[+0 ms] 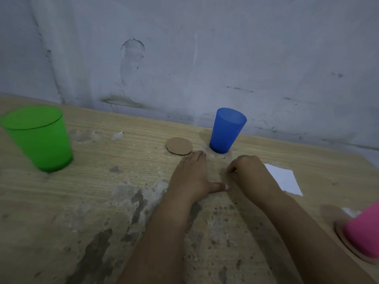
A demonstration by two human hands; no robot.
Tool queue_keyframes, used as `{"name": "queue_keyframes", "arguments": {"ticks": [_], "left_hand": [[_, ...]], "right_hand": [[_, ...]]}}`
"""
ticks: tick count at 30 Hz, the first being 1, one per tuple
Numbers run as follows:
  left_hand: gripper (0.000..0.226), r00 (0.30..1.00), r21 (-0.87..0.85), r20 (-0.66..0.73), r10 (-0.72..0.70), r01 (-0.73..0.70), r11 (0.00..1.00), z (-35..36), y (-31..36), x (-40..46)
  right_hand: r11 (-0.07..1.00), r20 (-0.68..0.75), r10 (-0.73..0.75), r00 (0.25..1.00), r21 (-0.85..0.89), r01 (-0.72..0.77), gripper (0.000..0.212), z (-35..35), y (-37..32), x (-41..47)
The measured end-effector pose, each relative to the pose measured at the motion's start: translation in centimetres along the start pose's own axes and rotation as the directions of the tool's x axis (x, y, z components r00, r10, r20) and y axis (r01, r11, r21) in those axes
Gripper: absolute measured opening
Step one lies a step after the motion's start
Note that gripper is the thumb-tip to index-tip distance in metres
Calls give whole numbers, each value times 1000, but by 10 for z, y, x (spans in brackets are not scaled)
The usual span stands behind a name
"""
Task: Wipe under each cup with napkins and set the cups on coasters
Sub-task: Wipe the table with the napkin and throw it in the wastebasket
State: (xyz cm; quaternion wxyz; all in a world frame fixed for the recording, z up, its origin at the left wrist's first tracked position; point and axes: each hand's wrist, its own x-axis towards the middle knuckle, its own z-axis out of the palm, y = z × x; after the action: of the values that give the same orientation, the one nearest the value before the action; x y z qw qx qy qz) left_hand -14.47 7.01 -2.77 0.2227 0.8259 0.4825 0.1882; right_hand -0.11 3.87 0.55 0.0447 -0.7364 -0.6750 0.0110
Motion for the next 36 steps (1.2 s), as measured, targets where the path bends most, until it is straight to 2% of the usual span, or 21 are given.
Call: {"name": "queue_keyframes", "arguments": {"ticks": [3,6,9,15,19,22,29,36], "left_hand": [[114,1000,0,18,-4,4,1000,0,-1,0],[109,1000,-2,14,10,-10,1000,0,-2,1],[110,1000,-5,23,13,-13,1000,-1,-1,1],[110,1000,-12,27,14,-14,1000,-3,0,-2],[111,999,-17,34,17,-16,1000,-3,0,-2],[113,999,-3,38,11,-11,1000,-1,-1,-1],[116,999,4,43,7,-8,1000,1,-2,0],[115,999,15,39,17,-18,1000,0,-1,0]], "right_hand": [[995,30,-86,996,48,85,27,-7,-11,-12],[984,34,-146,989,104,142,26,-4,-24,-5],[991,37,-118,992,71,115,26,4,-26,16],[1000,-82,-21,996,-8,21,23,7,0,24],[999,-11,48,999,-21,-48,25,1,8,7],[999,29,33,999,28,-34,24,-4,0,-7],[993,-22,-25,999,115,27,24,-2,-18,5],[993,-45,101,994,66,-98,19,0,-4,26]]}}
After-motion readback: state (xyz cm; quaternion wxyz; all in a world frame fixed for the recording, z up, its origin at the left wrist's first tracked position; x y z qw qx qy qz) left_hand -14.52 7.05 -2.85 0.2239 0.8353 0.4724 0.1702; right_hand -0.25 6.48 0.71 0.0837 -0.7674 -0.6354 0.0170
